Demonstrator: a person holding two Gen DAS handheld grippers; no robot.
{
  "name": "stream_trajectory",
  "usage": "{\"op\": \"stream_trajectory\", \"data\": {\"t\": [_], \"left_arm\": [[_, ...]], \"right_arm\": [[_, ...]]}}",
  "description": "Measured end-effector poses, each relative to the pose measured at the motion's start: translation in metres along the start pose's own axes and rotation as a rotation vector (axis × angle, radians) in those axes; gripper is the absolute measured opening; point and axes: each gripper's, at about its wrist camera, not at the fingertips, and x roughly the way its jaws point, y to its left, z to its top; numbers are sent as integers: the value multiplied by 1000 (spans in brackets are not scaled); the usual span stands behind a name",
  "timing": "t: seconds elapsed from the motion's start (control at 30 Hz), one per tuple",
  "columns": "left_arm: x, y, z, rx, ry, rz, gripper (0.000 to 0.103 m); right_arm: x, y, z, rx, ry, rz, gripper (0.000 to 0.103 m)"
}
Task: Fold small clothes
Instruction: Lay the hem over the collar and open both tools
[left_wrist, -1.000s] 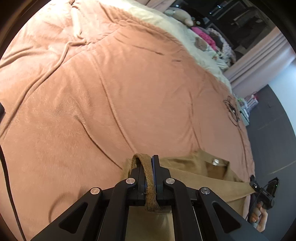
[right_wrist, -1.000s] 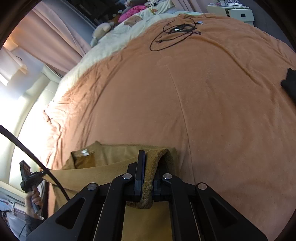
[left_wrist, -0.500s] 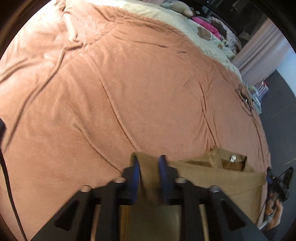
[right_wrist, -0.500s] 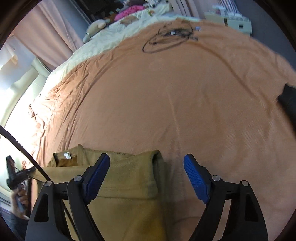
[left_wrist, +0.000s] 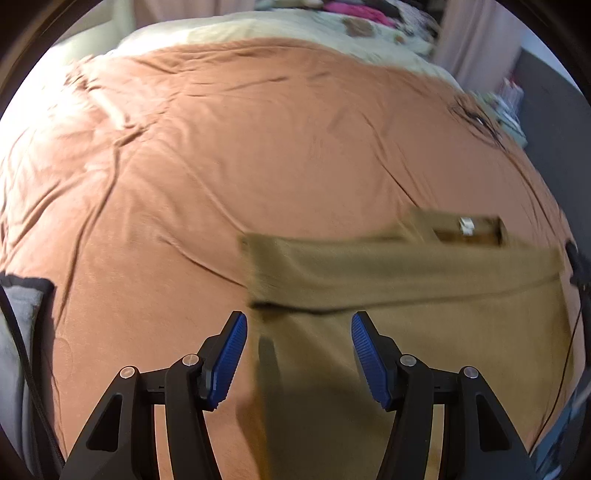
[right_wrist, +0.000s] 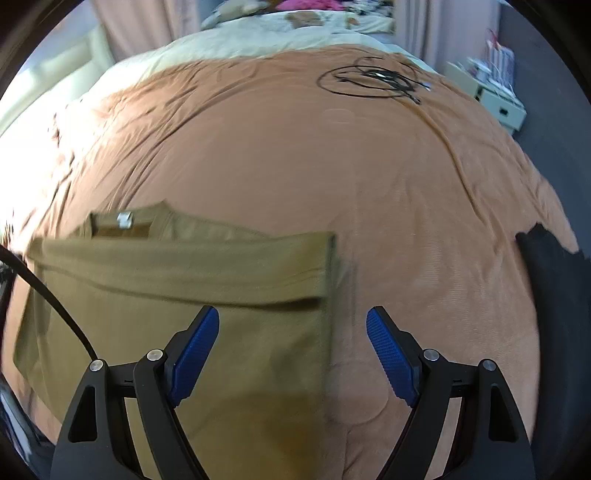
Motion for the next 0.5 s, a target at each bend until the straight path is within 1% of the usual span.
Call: {"op": "stream_trajectory", "data": {"t": [0.1, 0.13, 0.17, 0.2, 0.27, 0.3, 0.33, 0.4, 0.5], "left_arm": [[9, -16, -3, 51, 32, -10, 61], [14, -21, -4, 65, 47, -8, 61], [20, -27, -5, 85, 66, 2, 58], [25, -32, -5, 101, 84, 24, 52], [38, -38, -5, 120, 113, 62, 48], [43, -39, -4, 119, 124, 62, 47], [47, -40, -3, 117, 132, 64, 47], [58, -41, 0, 115, 145, 79, 45], [69, -42, 7, 111, 143, 89, 45]], "right_arm": [[-3, 17, -3, -52, 9, 5, 81], [0, 23, -4, -65, 27, -1, 81], [4, 29, -5, -79, 52, -8, 81], [9, 31, -7, -90, 68, -7, 81], [21, 40, -10, -123, 97, -18, 80], [29, 42, -10, -136, 114, -37, 74], [36, 42, -9, -142, 128, -48, 64], [51, 42, -7, -135, 157, -56, 57], [64, 40, 2, -133, 150, -64, 57]]}}
